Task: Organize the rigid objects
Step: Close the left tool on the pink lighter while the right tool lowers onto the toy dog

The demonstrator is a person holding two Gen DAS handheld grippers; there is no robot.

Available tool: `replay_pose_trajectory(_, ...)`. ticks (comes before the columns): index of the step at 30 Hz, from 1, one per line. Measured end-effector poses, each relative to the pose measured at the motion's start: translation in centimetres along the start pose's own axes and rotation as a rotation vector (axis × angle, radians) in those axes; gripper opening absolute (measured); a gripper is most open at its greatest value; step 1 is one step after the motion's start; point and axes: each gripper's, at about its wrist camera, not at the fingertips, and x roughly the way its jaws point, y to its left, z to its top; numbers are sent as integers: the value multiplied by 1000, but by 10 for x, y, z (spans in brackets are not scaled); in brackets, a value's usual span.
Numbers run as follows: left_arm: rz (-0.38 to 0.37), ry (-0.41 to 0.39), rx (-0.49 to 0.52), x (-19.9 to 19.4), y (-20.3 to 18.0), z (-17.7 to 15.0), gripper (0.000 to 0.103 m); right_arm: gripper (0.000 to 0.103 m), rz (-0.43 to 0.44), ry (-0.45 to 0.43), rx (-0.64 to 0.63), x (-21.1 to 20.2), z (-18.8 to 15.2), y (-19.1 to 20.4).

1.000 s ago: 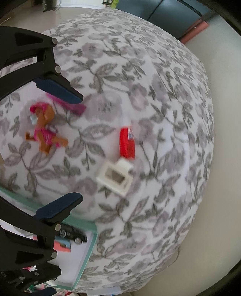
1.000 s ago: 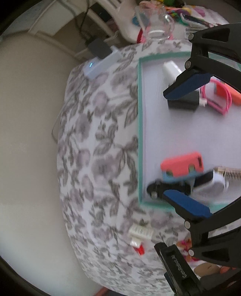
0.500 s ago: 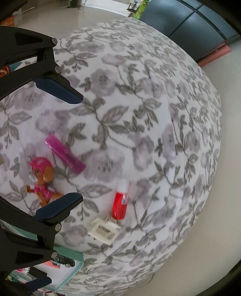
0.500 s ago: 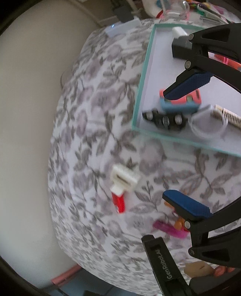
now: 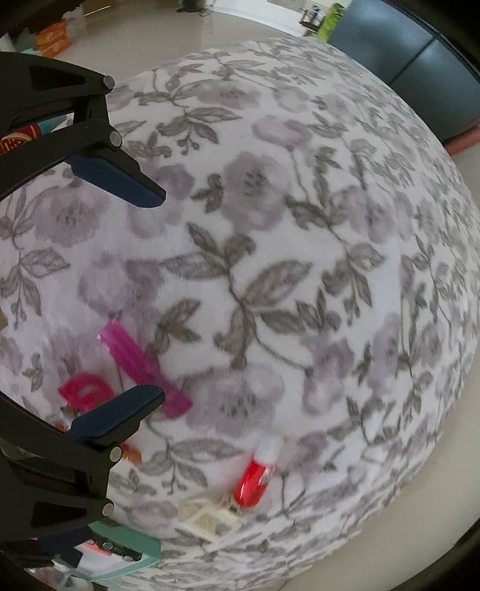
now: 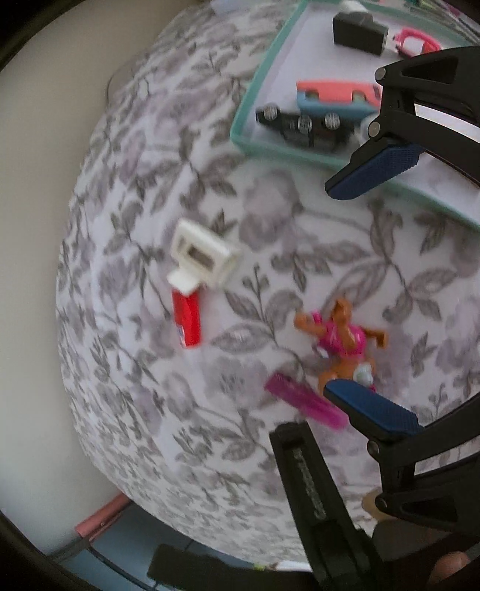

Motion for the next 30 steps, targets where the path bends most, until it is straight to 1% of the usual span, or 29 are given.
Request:
replay_pose_trajectory(4, 29, 12, -50, 6, 15, 1, 97, 99, 15, 11, -20, 4, -2, 10)
replay_pose_trajectory(9, 36, 22, -76, 10, 32, 2, 97, 99, 45, 35, -34, 11, -4, 22)
replay_pose_trajectory(11, 35, 27, -87, 13, 37, 4, 97, 99, 35, 37, -47, 13, -4, 26)
replay_pose_trajectory(18, 26, 41, -177, 19, 78, 9, 97, 99, 16, 53, -105, 22, -7, 44)
replay_pose_trajectory(24, 13, 42, -194, 23, 103, 14, 97, 99, 1, 69, -117, 30, -8, 50)
replay_pose_trajectory(27, 4, 51, -193, 26, 105, 15, 97, 99, -9, 78, -113, 35, -9, 50)
replay_pose_trajectory(30, -2, 55, -187, 25, 99, 15, 97, 99, -22, 79, -104, 39, -10, 48)
